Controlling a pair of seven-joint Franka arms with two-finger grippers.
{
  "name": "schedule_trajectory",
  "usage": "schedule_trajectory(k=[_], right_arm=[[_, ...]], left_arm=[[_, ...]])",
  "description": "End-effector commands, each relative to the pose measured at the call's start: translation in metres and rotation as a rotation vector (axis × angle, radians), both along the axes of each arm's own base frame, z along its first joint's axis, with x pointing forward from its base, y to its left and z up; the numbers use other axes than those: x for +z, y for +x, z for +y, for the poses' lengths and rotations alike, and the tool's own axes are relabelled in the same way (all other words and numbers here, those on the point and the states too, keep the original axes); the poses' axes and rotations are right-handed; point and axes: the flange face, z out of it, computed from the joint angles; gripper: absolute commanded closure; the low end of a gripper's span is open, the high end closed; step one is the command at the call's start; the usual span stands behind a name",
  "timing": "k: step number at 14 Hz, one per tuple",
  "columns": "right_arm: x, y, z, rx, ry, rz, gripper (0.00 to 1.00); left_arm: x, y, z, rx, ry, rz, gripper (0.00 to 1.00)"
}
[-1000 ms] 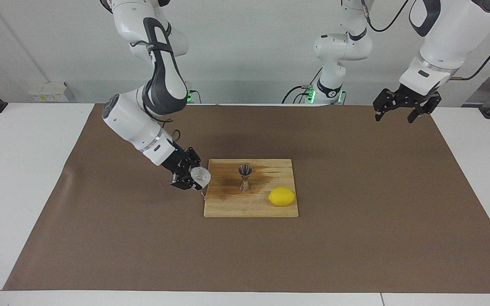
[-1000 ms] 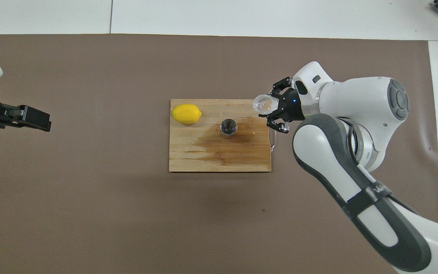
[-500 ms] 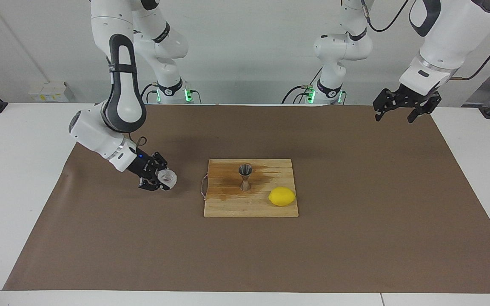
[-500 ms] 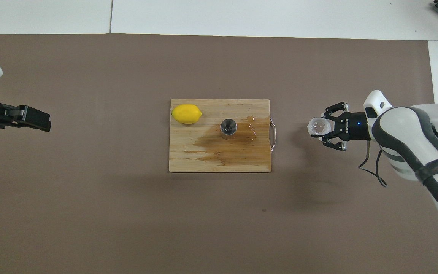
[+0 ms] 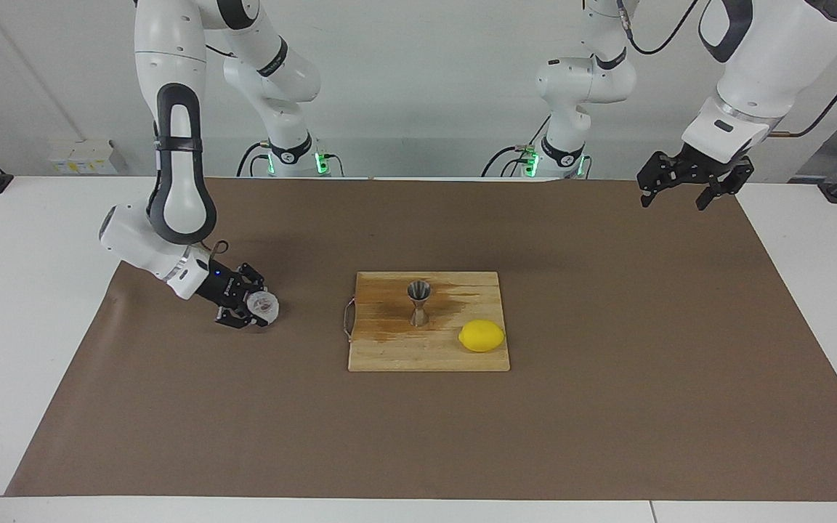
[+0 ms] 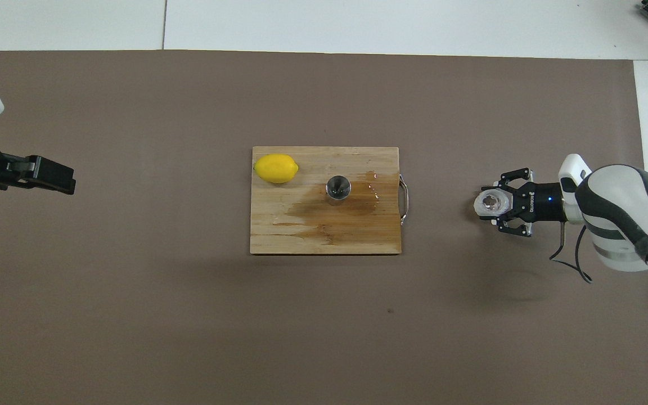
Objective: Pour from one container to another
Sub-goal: 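Lower the white cup onto the table and open the right gripper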
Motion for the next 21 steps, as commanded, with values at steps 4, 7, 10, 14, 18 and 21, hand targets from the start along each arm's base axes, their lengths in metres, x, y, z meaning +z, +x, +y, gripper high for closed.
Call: schedule_trajectory(k=[4,7,10,14,18,21], right_arm=[[0.083,-0.001,0.03,-0.122,-0.068,0.109,0.0],[0.106,-0.002,0.058,-0.269,-0.183,0.258,0.0],[0.109,0.0,0.073,-0.421,-0.256,0.353,0.0],[0.122,0.007,0.071,-0.638,-0.379,0.431,0.0],[0.171,0.014,0.079,-0.763,-0.55,0.517,0.0],[0.194,0.009,0.073,-0.96,-0.661,0.589,0.0]], left_arm=[[0.001,-0.009,0.003,-0.002,0.011,0.0,0.0],[0.001,-0.009,0.003,-0.002,0.011,0.0,0.0],[0.001,-0.009,0.003,-0.002,0.011,0.0,0.0],[0.001,-0.009,0.003,-0.002,0.011,0.0,0.0],[0.001,-0.009,0.003,-0.002,0.011,0.0,0.0],[0.001,-0.009,0.003,-0.002,0.011,0.0,0.0]])
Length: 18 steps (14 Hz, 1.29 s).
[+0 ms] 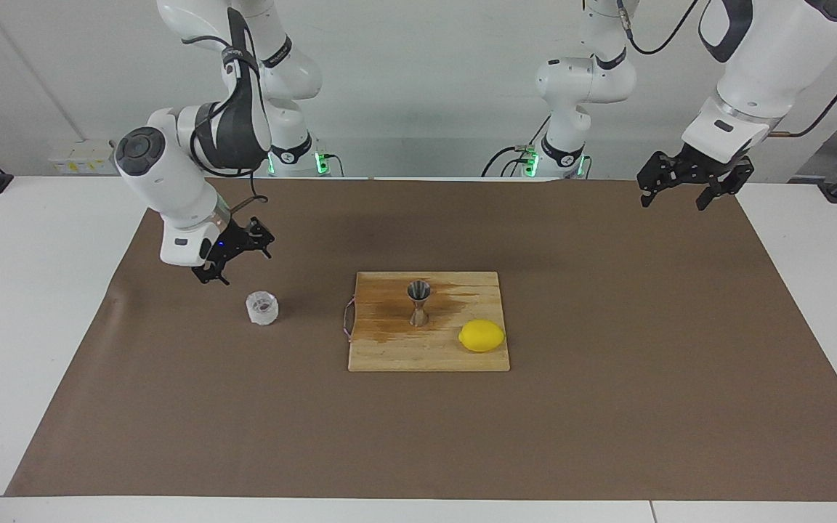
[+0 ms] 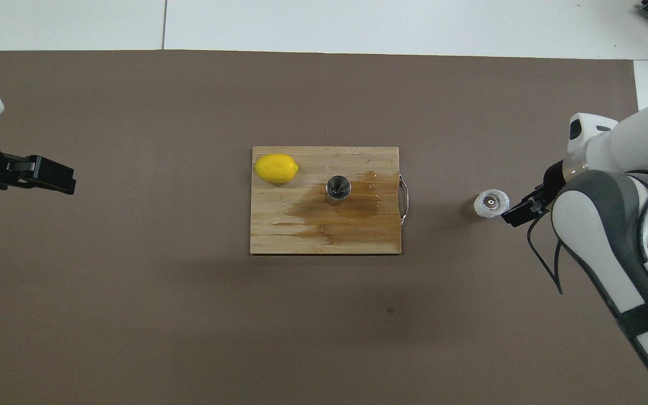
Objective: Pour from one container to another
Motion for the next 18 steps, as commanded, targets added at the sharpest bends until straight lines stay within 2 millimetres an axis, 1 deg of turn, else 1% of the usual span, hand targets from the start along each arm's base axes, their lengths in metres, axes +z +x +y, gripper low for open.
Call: schedule_trajectory(k=[1,2,3,5,6,8,9,10,12,16,18], right_arm=[[0.012,-0.004,-0.005,-0.199,-0.109,0.043,0.0],[0.02,-0.007,-0.005,-0.284,-0.127,0.059,0.0],[0.034,-0.008,-0.007,-0.366,-0.153,0.071,0.0],[0.07,-0.009,-0.016,-0.463,-0.176,0.09,0.0],[0.094,-0.01,-0.019,-0.511,-0.164,0.072,0.0],[0.136,-0.025,-0.013,-0.616,-0.126,0.012,0.0],[0.153,-0.031,-0.01,-0.622,-0.093,-0.018,0.0],[0.163,-0.036,-0.007,-0.618,-0.085,-0.035,0.0],[0.164,-0.036,-0.01,-0.614,-0.081,-0.035,0.0],[0.164,-0.038,-0.003,-0.585,-0.078,-0.039,0.0],[0.164,-0.039,-0.004,-0.585,-0.08,-0.036,0.0]], left_arm=[[0.001,-0.009,0.003,-0.002,0.011,0.0,0.0],[0.001,-0.009,0.003,-0.002,0.011,0.0,0.0],[0.001,-0.009,0.003,-0.002,0.011,0.0,0.0],[0.001,-0.009,0.003,-0.002,0.011,0.0,0.0],[0.001,-0.009,0.003,-0.002,0.011,0.0,0.0],[0.001,-0.009,0.003,-0.002,0.011,0.0,0.0],[0.001,-0.009,0.003,-0.002,0.011,0.0,0.0],[0.001,-0.009,0.003,-0.002,0.011,0.0,0.0],[0.001,-0.009,0.003,-0.002,0.011,0.0,0.0],[0.001,-0.009,0.003,-0.002,0.011,0.0,0.0],[0.001,-0.009,0.003,-0.002,0.011,0.0,0.0]])
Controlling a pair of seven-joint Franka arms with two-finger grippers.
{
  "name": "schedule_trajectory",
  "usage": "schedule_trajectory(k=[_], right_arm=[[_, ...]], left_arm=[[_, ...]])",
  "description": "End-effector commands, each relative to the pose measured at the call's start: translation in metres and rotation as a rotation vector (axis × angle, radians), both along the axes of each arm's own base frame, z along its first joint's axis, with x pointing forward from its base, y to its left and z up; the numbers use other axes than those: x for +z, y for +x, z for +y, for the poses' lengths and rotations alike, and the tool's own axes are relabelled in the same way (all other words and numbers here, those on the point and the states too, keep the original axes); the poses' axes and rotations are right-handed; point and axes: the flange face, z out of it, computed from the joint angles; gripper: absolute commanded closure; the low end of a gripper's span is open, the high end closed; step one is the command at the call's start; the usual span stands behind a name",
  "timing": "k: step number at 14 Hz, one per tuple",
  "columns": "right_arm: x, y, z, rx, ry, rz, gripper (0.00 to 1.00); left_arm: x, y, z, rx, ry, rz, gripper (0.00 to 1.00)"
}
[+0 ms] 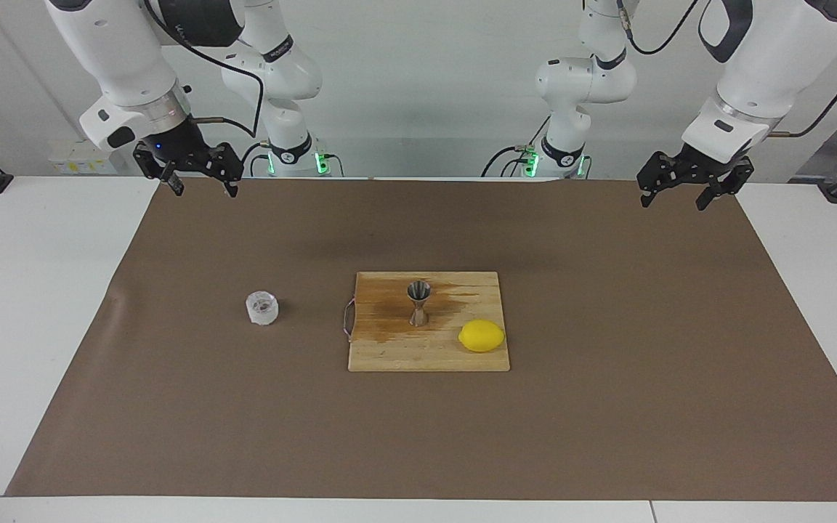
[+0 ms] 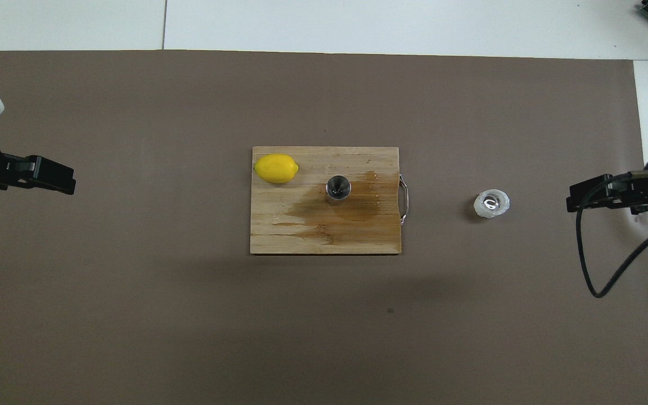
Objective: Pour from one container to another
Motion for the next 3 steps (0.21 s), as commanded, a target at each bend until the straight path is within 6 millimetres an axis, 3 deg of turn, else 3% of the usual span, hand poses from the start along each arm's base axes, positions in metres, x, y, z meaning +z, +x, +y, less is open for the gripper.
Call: schedule_trajectory(k=[1,3], right_arm=[[-0.0011,-0.002,-0.0011,-0.001,0.019,0.003,0.0],[-0.0003,-0.001,-0.0036,-0.006,0.019,-0.002,0.0]], left_arm=[[0.0014,-0.0089,0.003,-0.002,0.011,0.0,0.0],[0.0014,-0.0089,0.003,-0.002,0.011,0.0,0.0]])
